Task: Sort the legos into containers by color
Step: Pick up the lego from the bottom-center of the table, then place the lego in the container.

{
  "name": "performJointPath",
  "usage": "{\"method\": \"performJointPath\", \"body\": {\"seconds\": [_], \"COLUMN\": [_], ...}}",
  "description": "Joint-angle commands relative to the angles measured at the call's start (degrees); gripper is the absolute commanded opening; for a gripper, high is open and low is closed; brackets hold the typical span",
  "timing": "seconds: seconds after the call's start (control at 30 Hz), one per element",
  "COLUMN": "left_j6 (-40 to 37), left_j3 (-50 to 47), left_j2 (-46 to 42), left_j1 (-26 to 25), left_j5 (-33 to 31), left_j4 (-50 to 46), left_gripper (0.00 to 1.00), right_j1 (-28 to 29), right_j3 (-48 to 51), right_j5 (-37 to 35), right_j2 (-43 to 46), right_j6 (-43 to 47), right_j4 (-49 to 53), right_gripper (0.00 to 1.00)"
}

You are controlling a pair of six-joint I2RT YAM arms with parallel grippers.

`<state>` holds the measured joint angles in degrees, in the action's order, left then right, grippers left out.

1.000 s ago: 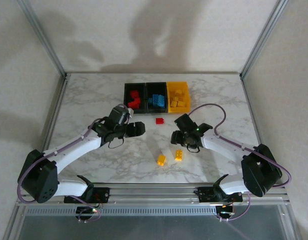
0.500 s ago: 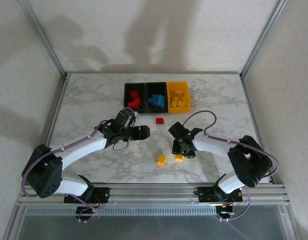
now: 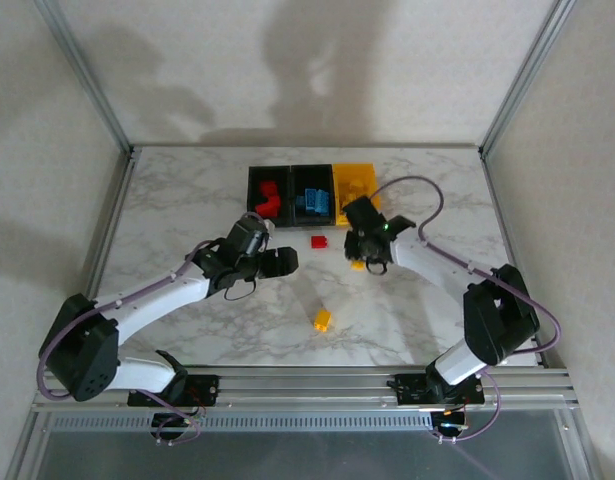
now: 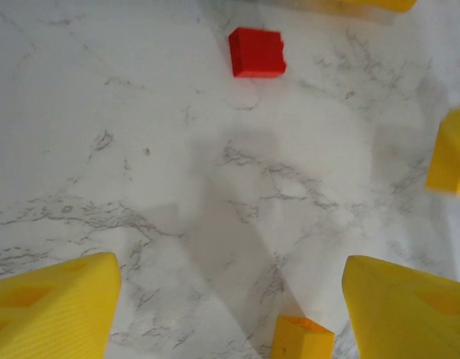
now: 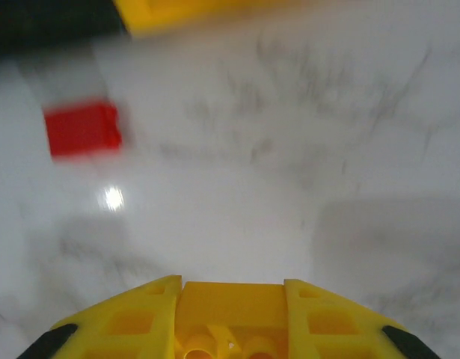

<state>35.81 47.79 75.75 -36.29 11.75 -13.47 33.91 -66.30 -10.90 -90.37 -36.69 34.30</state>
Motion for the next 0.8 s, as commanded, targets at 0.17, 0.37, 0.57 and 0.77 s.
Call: {"method": "performJointPath", "body": {"seconds": [0.17, 0.37, 0.57, 0.77], "left_j6": [3.16, 4.51, 5.05, 5.02], "left_j3": [-0.20, -1.12, -1.03, -0.90], "left_j2": [-6.19, -8.42, -9.01, -7.79], "left_j1": [-0.27, -0.16, -0.18, -0.18], "left_j5": [-4.13, -5.56, -6.47, -5.77], "left_j4": [0.55, -0.58, -1.89, -1.08], "left_gripper": [0.77, 0.78, 0.78, 0.77], "right_j1": [-7.56, -11.29, -12.99, -13.17], "right_j3": [-20.44, -34.50, -45.78, -51.92], "right_j5": [-2.43, -0.42, 2.08, 3.78], "right_j2": [-15.70, -28.51, -38.13, -42.43], "right_j6": [9.52, 10.87, 11.26, 10.31], "right_j4": [-2.66, -2.37, -0.86, 0.58], "right_gripper": [0.23, 0.23, 0.26, 0.41]}}
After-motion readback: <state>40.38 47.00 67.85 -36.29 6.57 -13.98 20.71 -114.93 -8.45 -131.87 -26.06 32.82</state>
